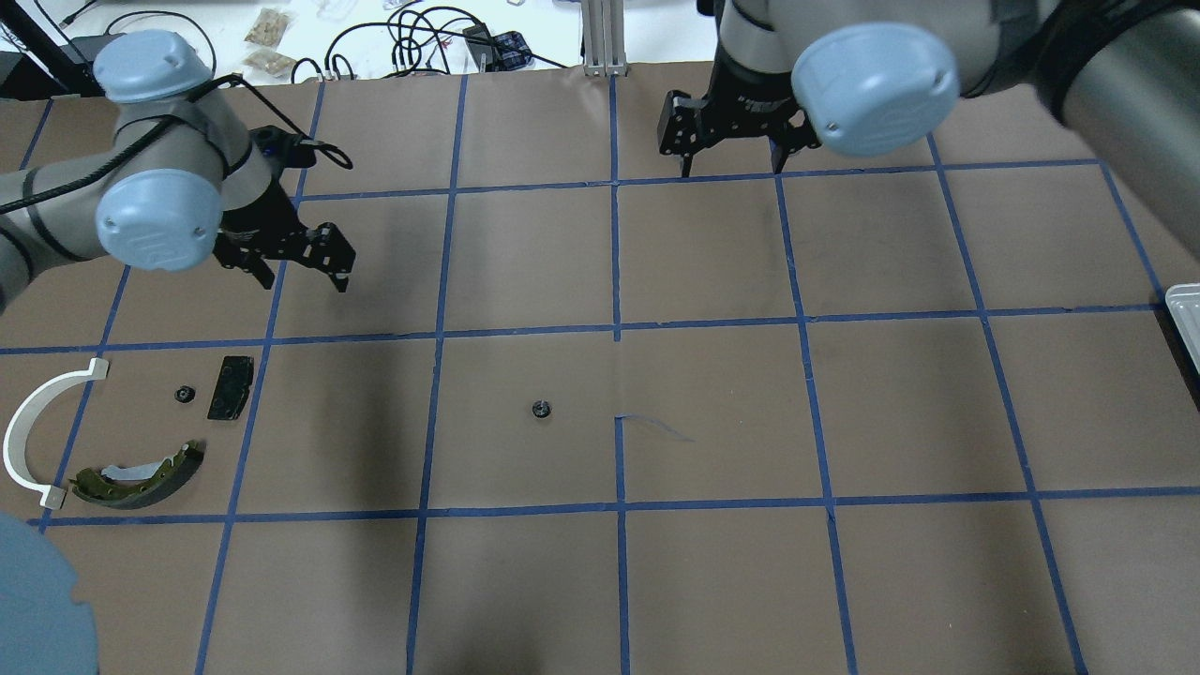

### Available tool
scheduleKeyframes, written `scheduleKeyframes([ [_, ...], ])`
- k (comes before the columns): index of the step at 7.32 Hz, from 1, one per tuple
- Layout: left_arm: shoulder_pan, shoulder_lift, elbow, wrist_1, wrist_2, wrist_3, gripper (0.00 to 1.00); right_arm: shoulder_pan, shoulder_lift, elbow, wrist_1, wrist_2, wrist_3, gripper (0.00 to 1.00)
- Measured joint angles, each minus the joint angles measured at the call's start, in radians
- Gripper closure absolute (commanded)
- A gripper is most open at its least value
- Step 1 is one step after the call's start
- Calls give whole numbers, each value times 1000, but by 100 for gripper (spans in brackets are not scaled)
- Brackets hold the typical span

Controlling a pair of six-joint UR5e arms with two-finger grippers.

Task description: Place bearing gear from tray to pile

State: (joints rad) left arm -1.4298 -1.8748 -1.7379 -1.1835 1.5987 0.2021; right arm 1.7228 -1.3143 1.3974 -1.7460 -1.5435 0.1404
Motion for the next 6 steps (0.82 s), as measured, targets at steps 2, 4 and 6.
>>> scheduleKeyframes([
  [2, -163, -11, -11, 1, -60, -223, 0, -50, -48, -44, 133, -8, -93, 0],
  [4, -282, -28, -40, 12, -101, -350, 0, -93, -120, 23, 186, -12, -194, 0],
  [6, -325, -45, -102, 43, -151, -408, 0, -118, -168, 124, 108, -13, -208, 0],
])
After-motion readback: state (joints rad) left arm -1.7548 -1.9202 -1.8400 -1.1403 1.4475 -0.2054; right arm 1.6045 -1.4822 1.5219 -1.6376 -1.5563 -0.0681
